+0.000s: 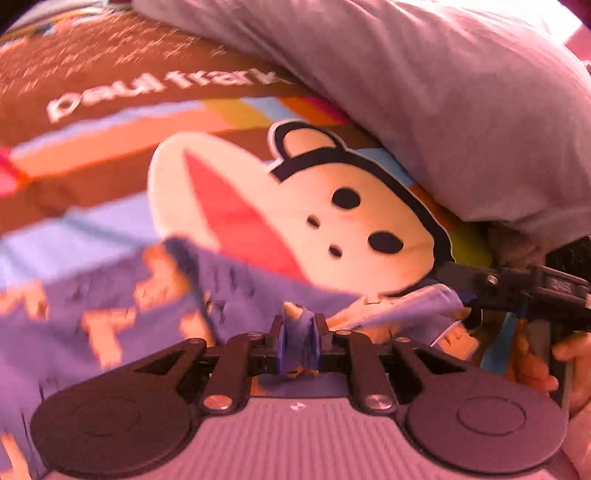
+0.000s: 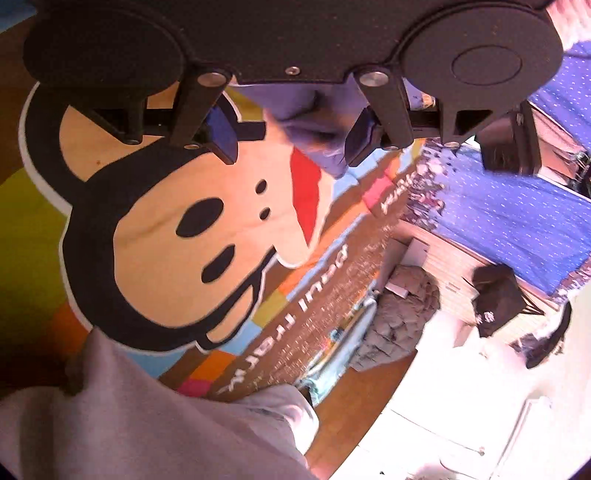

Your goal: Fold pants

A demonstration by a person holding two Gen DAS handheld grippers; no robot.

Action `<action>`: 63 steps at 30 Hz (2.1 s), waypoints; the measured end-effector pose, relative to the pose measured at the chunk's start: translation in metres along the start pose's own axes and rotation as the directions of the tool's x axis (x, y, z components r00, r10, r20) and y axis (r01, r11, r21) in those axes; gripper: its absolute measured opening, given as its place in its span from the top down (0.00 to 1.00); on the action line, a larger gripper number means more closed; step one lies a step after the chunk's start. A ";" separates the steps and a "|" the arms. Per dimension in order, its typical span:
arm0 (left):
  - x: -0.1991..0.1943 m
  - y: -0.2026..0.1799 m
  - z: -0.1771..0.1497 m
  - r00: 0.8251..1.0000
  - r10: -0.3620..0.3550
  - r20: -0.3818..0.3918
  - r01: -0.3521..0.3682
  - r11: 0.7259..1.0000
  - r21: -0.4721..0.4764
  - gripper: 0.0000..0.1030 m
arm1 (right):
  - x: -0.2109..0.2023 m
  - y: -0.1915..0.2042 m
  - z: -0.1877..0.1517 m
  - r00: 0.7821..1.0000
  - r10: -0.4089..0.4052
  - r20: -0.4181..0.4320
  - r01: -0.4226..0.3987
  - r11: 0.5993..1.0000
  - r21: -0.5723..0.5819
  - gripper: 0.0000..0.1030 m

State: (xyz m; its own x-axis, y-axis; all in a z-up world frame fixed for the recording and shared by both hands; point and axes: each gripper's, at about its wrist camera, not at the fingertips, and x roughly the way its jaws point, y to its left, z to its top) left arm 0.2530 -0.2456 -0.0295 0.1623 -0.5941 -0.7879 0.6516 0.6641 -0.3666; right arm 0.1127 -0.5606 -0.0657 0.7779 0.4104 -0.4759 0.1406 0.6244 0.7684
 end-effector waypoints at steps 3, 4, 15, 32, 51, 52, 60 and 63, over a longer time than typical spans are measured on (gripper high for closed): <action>-0.011 0.007 -0.006 1.000 -0.026 0.006 0.026 1.000 -0.008 0.78 | 0.014 0.004 -0.002 0.999 -0.037 -0.034 0.037 0.999 -0.006 0.38; -0.013 0.007 -0.006 1.000 -0.027 0.006 0.027 1.000 -0.001 0.77 | 0.018 0.005 -0.002 0.998 -0.038 -0.042 0.037 0.999 -0.008 0.40; -0.013 -0.017 0.005 0.998 0.050 0.039 -0.054 0.990 0.130 0.81 | 0.022 0.055 -0.024 0.993 -0.055 -0.103 0.019 0.944 -0.328 0.57; -0.018 -0.072 0.036 0.988 0.135 0.081 -0.153 0.942 0.299 0.84 | 0.012 0.054 -0.028 0.994 -0.069 -0.089 0.027 0.914 -0.405 0.69; -0.028 -0.135 0.065 0.974 0.100 0.205 -0.188 0.860 0.475 0.85 | -0.003 0.051 -0.021 1.000 -0.008 -0.008 0.005 0.932 -0.362 0.96; -0.027 -0.134 0.067 0.973 0.095 0.209 -0.185 0.864 0.468 0.85 | -0.006 0.050 -0.019 1.000 -0.007 0.005 0.008 0.936 -0.352 0.97; 0.020 -0.122 0.096 0.969 0.067 0.237 -0.150 0.923 0.354 0.85 | -0.041 0.027 0.000 0.972 -0.086 0.218 0.143 0.955 -0.260 0.98; 0.052 -0.114 0.108 0.975 0.072 0.208 -0.134 0.945 0.298 0.85 | -0.040 0.020 0.011 0.956 -0.151 0.252 0.208 0.954 -0.218 0.98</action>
State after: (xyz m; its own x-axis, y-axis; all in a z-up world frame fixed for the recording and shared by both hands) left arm 0.2671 -0.4015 0.0251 0.3599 -0.6260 -0.6918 0.8151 0.5718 -0.0934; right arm 0.0908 -0.5722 -0.0264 0.8765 0.1308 -0.4633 0.1626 0.8254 0.5406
